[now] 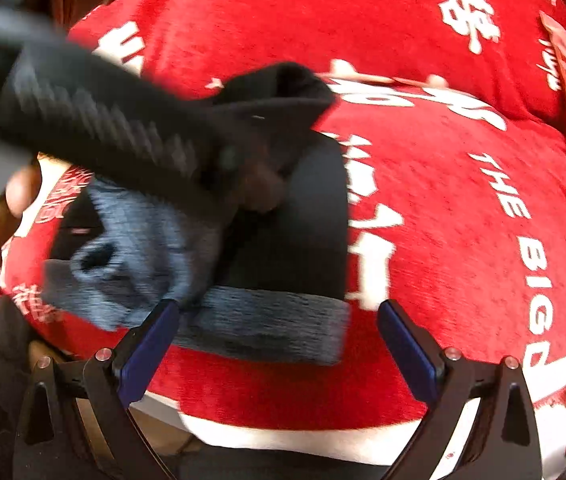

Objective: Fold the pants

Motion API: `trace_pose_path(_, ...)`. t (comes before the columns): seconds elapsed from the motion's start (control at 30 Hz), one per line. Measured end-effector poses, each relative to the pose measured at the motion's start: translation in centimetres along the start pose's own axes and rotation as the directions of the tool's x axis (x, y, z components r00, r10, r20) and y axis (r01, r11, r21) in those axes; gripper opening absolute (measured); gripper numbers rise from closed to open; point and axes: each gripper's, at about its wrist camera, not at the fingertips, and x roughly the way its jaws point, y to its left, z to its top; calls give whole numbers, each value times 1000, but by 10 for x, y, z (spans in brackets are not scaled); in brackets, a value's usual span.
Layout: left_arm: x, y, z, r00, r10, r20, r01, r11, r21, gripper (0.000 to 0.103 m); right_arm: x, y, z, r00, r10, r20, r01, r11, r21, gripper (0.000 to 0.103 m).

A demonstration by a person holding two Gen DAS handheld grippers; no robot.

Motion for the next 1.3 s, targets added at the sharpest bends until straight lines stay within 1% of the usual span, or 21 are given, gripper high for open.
trace_pose_path(0.13,-38,17,-11,987,-153,46,155,987,-43,65,-6,15,-2,998,64,29,-62,996,-64,100)
trace_pose_path(0.17,-47,23,-14,984,-162,69,165,985,-47,65,-8,17,-2,996,83,35,-80,994,-73,100)
trace_pose_path(0.2,-54,29,-19,985,-146,95,151,987,-46,71,-10,19,-2,994,101,41,-98,992,-78,100)
trace_pose_path(0.23,-57,33,-22,987,-115,113,121,991,-50,90,-13,21,-2,991,126,52,-121,989,-82,100)
trace_pose_path(0.27,-58,42,-28,989,-43,142,53,996,-69,96,-14,22,-1,987,146,62,-141,987,-81,102)
trace_pose_path(0.3,-58,51,-35,985,34,168,-19,996,-93,97,-14,22,2,984,163,71,-158,985,-73,103)
trace_pose_path(0.37,-48,69,-48,979,131,155,-110,984,-137,97,-11,21,7,980,185,77,-182,982,-55,103)
trace_pose_path(0.43,-33,92,-61,982,152,111,-127,971,-204,97,-3,15,12,978,196,74,-196,981,-18,103)
trace_pose_path(0.53,-12,126,-85,981,190,49,-164,932,-322,97,14,0,18,974,219,57,-224,971,86,103)
trace_pose_path(0.6,-4,145,-99,987,153,46,-122,909,-398,97,21,-7,18,971,232,50,-237,963,132,99)
trace_pose_path(0.63,0,152,-106,992,115,52,-81,895,-439,97,23,-8,18,974,222,51,-227,964,137,96)
trace_pose_path(0.67,3,155,-110,993,98,58,-61,887,-457,97,23,-7,19,977,206,52,-211,969,129,79)
trace_pose_path(0.7,5,155,-111,994,90,65,-49,883,-468,97,23,-6,20,980,191,46,-195,974,115,53)
trace_pose_path(0.77,6,152,-111,992,102,69,-58,882,-467,97,24,-2,24,989,146,15,-147,985,91,38)
trace_pose_path(0.8,6,149,-109,991,112,67,-69,886,-459,97,22,-3,27,988,152,10,-152,984,92,30)
trace_pose_path(0.87,-3,145,-104,987,140,81,-91,893,-440,97,10,-4,34,986,166,19,-167,982,85,24)
trace_pose_path(1.0,-26,146,-101,970,175,169,-86,897,-435,97,-19,-13,46,985,146,90,-156,981,116,22)
trace_pose_path(1.07,-22,147,-99,965,217,148,-133,889,-438,97,-16,-15,47,992,99,76,-107,988,110,22)
trace_pose_path(1.17,-1,154,-104,967,240,84,-180,877,-445,97,17,-20,37,999,42,-23,-39,991,128,25)
trace_pose_path(1.23,13,159,-110,974,219,61,-166,868,-468,98,21,-25,32,999,34,-14,-32,988,153,34)
trace_pose_path(1.3,12,163,-114,977,199,76,-138,861,-490,98,16,-34,31,1000,4,-15,-1,979,203,76)
